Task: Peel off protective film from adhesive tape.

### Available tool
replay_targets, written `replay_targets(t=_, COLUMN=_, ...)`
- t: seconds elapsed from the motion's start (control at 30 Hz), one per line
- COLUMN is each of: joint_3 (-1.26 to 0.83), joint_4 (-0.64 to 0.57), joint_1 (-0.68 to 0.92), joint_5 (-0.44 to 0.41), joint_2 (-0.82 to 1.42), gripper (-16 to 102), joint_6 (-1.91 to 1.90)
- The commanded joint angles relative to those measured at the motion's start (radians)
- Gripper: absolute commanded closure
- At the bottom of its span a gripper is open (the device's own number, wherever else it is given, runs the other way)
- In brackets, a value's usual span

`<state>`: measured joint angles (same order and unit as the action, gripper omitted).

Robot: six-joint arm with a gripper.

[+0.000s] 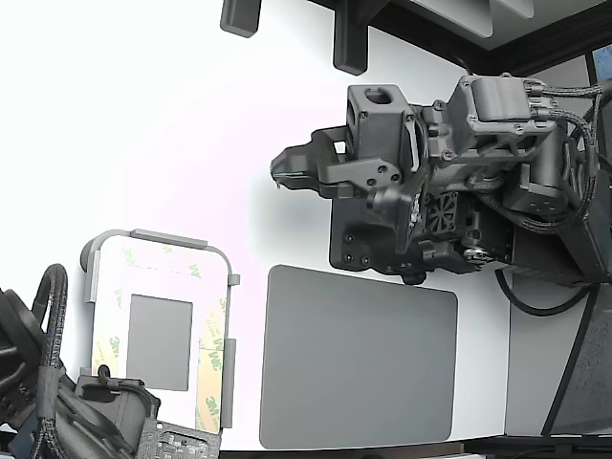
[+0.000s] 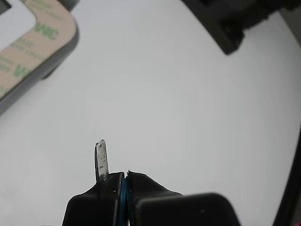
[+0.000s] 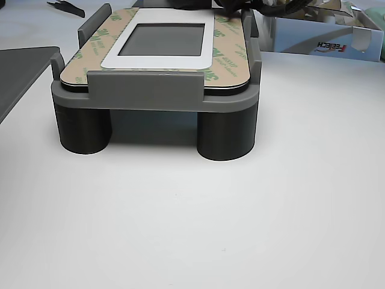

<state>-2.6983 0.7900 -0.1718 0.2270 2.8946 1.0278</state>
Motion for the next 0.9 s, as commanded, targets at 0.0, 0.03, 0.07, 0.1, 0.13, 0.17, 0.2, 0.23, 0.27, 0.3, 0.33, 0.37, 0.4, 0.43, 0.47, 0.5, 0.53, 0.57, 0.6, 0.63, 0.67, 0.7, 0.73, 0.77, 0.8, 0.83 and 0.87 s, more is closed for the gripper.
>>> replay_targets(t=0.0, joint_3=0.025, joint_4=-0.091, joint_1=-0.018, joint_5=0.018, joint_2=-0.041, gripper=98, joint_6=0.39)
replay_targets(t=0.03, joint_3=0.025, joint_4=-0.121, joint_1=-0.018, joint_5=0.038, joint_2=-0.067, gripper=99, joint_6=0.422)
replay_targets(t=0.07, joint_3=0.025, joint_4=-0.153, joint_1=-0.011, joint_5=0.057, joint_2=-0.104, gripper=99, joint_6=0.457)
replay_targets(t=0.1, joint_3=0.025, joint_4=-0.186, joint_1=0.011, joint_5=0.055, joint_2=-0.14, gripper=99, joint_6=0.465)
replay_targets(t=0.13, joint_3=0.025, joint_4=-0.216, joint_1=0.043, joint_5=0.046, joint_2=-0.175, gripper=99, joint_6=0.469)
replay_targets(t=0.17, joint_3=0.025, joint_4=-0.247, joint_1=0.087, joint_5=0.02, joint_2=-0.209, gripper=99, joint_6=0.477)
replay_targets(t=0.2, joint_3=0.025, joint_4=-0.279, joint_1=0.143, joint_5=-0.021, joint_2=-0.242, gripper=99, joint_6=0.485)
replay_targets(t=0.23, joint_3=0.025, joint_4=-0.318, joint_1=0.19, joint_5=-0.054, joint_2=-0.276, gripper=98, joint_6=0.485)
replay_targets(t=0.27, joint_3=0.026, joint_4=-0.373, joint_1=0.227, joint_5=-0.074, joint_2=-0.311, gripper=98, joint_6=0.499)
replay_targets(t=0.3, joint_3=0.032, joint_4=-0.431, joint_1=0.236, joint_5=-0.061, joint_2=-0.35, gripper=98, joint_6=0.517)
replay_targets(t=0.33, joint_3=0.051, joint_4=-0.465, joint_1=0.238, joint_5=-0.031, joint_2=-0.397, gripper=98, joint_6=0.545)
replay_targets(t=0.37, joint_3=0.072, joint_4=-0.471, joint_1=0.252, joint_5=-0.017, joint_2=-0.439, gripper=98, joint_6=0.574)
replay_targets(t=0.4, joint_3=0.097, joint_4=-0.466, joint_1=0.279, joint_5=-0.028, joint_2=-0.477, gripper=98, joint_6=0.594)
replay_targets(t=0.43, joint_3=0.115, joint_4=-0.462, joint_1=0.307, joint_5=-0.046, joint_2=-0.508, gripper=98, joint_6=0.618)
replay_targets(t=0.47, joint_3=0.123, joint_4=-0.469, joint_1=0.336, joint_5=-0.066, joint_2=-0.529, gripper=98, joint_6=0.646)
replay_targets(t=0.5, joint_3=0.127, joint_4=-0.479, joint_1=0.364, joint_5=-0.089, joint_2=-0.548, gripper=98, joint_6=0.667)
replay_targets(t=0.53, joint_3=0.144, joint_4=-0.469, joint_1=0.388, joint_5=-0.114, joint_2=-0.568, gripper=98, joint_6=0.678)
replay_targets(t=0.57, joint_3=0.164, joint_4=-0.451, joint_1=0.416, joint_5=-0.137, joint_2=-0.591, gripper=98, joint_6=0.687)
replay_targets(t=0.6, joint_3=0.19, joint_4=-0.42, joint_1=0.445, joint_5=-0.158, joint_2=-0.612, gripper=98, joint_6=0.699)
replay_targets(t=0.63, joint_3=0.216, joint_4=-0.393, joint_1=0.474, joint_5=-0.176, joint_2=-0.634, gripper=98, joint_6=0.707)
replay_targets(t=0.67, joint_3=0.241, joint_4=-0.368, joint_1=0.506, joint_5=-0.195, joint_2=-0.657, gripper=98, joint_6=0.69)
replay_targets(t=0.7, joint_3=0.259, joint_4=-0.36, joint_1=0.535, joint_5=-0.201, joint_2=-0.68, gripper=98, joint_6=0.666)
replay_targets(t=0.73, joint_3=0.272, joint_4=-0.365, joint_1=0.558, joint_5=-0.202, joint_2=-0.706, gripper=98, joint_6=0.661)
replay_targets(t=0.77, joint_3=0.282, joint_4=-0.37, joint_1=0.575, joint_5=-0.206, joint_2=-0.729, gripper=98, joint_6=0.663)
replay_targets(t=0.8, joint_3=0.288, joint_4=-0.374, joint_1=0.586, joint_5=-0.212, joint_2=-0.75, gripper=98, joint_6=0.664)
replay_targets(t=0.83, joint_3=0.295, joint_4=-0.374, joint_1=0.595, joint_5=-0.216, joint_2=-0.764, gripper=98, joint_6=0.673)
replay_targets(t=0.87, joint_3=0.301, joint_4=-0.373, joint_1=0.604, joint_5=-0.216, joint_2=-0.773, gripper=98, joint_6=0.675)
